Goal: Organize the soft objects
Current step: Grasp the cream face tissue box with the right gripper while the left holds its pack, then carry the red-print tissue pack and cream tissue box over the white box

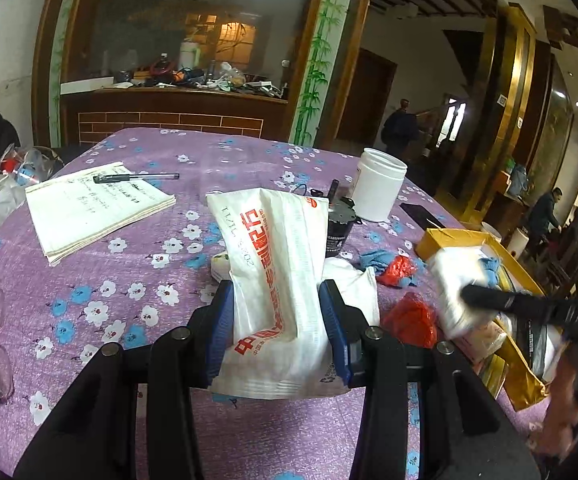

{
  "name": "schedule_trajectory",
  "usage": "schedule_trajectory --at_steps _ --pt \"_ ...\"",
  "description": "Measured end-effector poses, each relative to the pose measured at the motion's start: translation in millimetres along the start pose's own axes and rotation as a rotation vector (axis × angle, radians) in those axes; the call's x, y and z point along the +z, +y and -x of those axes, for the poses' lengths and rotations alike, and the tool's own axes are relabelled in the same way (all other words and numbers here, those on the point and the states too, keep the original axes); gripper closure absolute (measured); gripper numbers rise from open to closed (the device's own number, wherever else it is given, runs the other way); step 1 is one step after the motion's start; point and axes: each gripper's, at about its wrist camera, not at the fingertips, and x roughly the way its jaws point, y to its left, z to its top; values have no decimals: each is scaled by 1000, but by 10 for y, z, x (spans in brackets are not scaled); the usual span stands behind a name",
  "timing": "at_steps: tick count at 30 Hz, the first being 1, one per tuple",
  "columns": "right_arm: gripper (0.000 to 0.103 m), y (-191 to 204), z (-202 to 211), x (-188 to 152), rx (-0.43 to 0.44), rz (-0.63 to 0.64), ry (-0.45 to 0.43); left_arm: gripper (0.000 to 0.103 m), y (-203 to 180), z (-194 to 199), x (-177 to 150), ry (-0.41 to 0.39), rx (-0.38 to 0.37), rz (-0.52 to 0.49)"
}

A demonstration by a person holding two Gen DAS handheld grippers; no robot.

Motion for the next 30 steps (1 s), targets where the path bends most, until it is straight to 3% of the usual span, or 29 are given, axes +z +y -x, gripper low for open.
schedule_trajectory --at_steps 13,18,24,30 --pt "79 -864 646 386 -32 -112 -222 62 -96 -69 -15 24 -39 -29" --pt "79 -1260 753 473 -58 -199 -243 62 -216 -97 -14 44 -45 -50" --pt "79 -1584 822 506 -148 -267 -255 62 -528 -126 127 84 -123 -47" --pt "79 -1809 928 498 -141 -334 -278 62 -1202 -229 343 118 -262 -79"
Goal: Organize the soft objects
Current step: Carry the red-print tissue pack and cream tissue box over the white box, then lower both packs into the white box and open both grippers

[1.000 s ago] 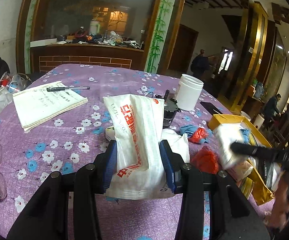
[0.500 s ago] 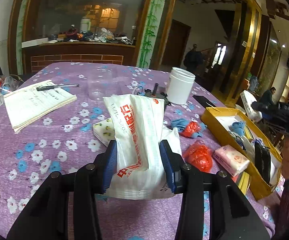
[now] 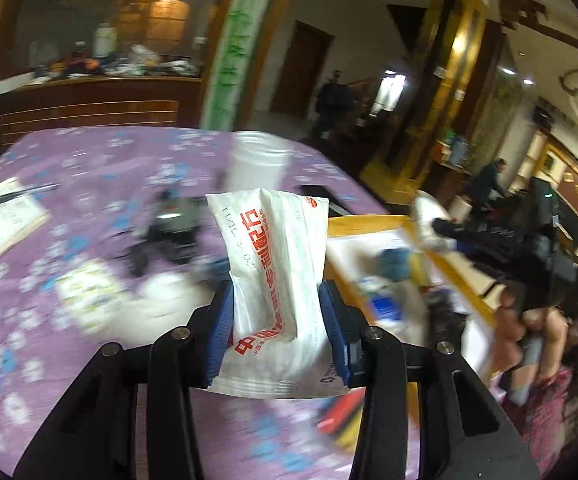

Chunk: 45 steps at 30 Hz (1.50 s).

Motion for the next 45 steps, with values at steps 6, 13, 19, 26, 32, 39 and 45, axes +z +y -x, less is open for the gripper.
schedule_trajectory --at_steps 6,13,19,26,32,39,45 --pt "79 -174 16 57 -16 -50 -5 62 -663 -410 106 45 -122 -10" --pt "79 -324 61 117 -39 -78 -18 62 -1082 -900 -31 142 -189 -12" --pt "79 -439 9 117 -96 -109 6 62 -1149 -1025 -228 193 -182 -66" --pt "79 -512 -113 93 -171 -112 53 62 -1163 -1008 -327 194 -166 -76" --pt "79 -574 -191 58 -197 -121 86 62 -1193 -1036 -329 191 -161 -96" --pt "79 -612 -245 24 -220 -128 114 62 -1220 -1056 -340 195 -176 -107" --pt "76 -602 -290 -1 -231 -120 138 59 -1230 -1066 -334 185 -165 -125"
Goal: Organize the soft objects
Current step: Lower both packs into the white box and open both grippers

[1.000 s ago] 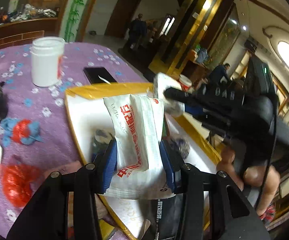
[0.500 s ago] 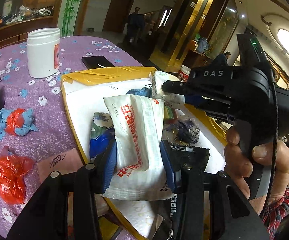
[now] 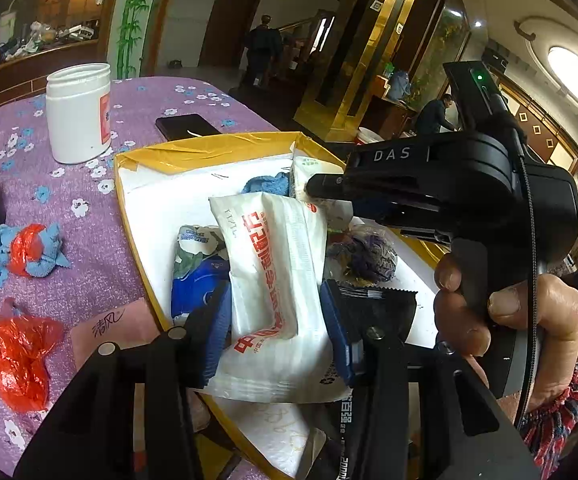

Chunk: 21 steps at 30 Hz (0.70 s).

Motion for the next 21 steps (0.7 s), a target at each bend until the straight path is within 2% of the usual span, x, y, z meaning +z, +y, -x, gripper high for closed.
schedule_trajectory --at_steps 4,6,7,9,16,21 --pt "71 4 22 7 -22 5 -12 54 35 14 13 -5 1 15" --pt "68 0 38 7 -31 2 -17 47 45 34 17 -10 -3 23" --pt "64 -6 49 7 -29 0 -21 46 53 55 23 -19 -6 28" --pt "63 -3 69 5 -19 -2 -28 43 52 86 30 -30 -14 29" --pt "58 28 219 -12 44 -18 -103 43 59 298 117 -89 14 34" --pt "54 224 385 -72 79 57 -189 43 164 466 179 -99 26 75"
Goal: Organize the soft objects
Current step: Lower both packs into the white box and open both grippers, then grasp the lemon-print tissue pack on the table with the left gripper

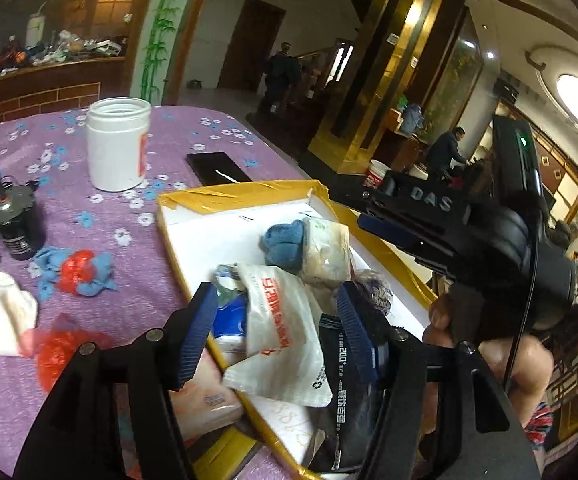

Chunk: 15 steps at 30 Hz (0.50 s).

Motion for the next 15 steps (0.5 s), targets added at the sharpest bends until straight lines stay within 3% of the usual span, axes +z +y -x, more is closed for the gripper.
schedule_trajectory --at_steps 3,9,15 --pt "47 119 55 -38 40 42 -23 43 102 102 17 7 7 21" --pt "47 266 83 -88 89 102 -32 42 350 334 12 11 54 48" --pt "47 286 90 -107 91 114 -30 42 924 699 36 -6 168 157"
